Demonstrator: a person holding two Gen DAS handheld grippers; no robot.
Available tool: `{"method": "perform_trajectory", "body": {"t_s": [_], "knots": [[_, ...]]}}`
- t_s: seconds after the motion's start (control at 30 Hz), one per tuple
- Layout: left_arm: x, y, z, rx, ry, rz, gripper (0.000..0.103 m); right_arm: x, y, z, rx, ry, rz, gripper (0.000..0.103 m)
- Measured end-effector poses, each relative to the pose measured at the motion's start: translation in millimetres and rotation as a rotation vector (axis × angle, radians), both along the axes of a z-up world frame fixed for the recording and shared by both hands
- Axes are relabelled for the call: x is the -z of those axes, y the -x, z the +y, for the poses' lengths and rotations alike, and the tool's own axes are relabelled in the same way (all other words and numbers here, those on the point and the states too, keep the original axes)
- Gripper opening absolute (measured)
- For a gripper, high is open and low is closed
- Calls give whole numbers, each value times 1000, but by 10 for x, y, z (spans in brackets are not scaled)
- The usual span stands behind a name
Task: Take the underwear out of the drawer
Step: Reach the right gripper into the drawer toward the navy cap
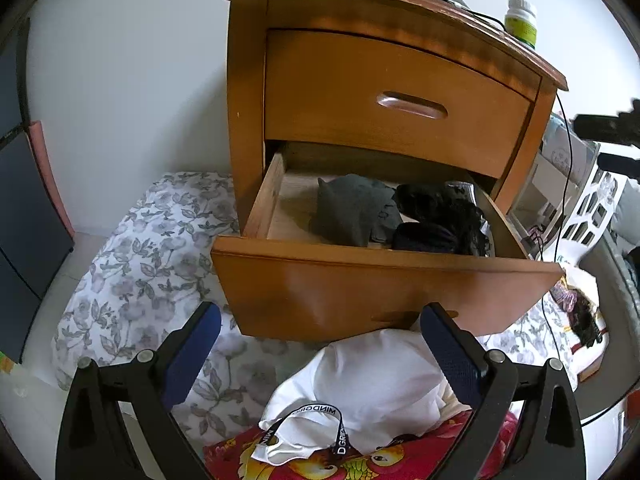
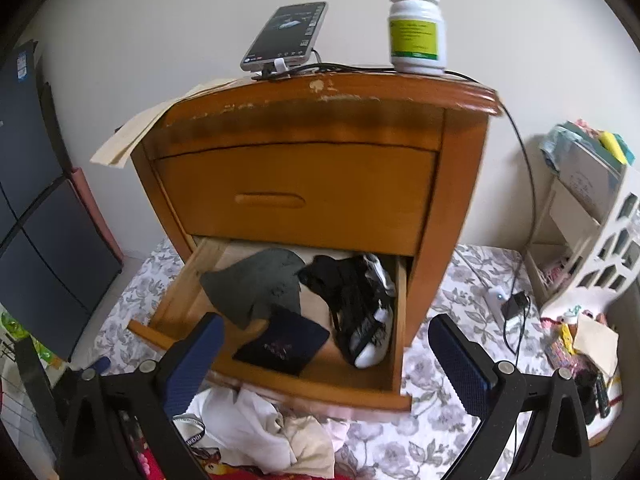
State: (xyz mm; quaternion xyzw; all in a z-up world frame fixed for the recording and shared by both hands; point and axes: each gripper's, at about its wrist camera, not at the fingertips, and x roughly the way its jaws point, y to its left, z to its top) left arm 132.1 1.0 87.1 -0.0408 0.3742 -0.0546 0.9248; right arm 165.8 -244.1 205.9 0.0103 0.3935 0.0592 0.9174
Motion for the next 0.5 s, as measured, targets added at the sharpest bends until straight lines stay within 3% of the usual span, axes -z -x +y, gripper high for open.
{"method": "perform_trajectory", "body": {"t_s": [0.17, 0.5], "knots": [[-61, -54, 67, 4, 32, -29, 100, 84, -377, 230, -53, 27, 106, 103], [-136, -204, 285, 0, 102, -81, 100, 805, -1032, 646, -91, 163, 388, 95]]}}
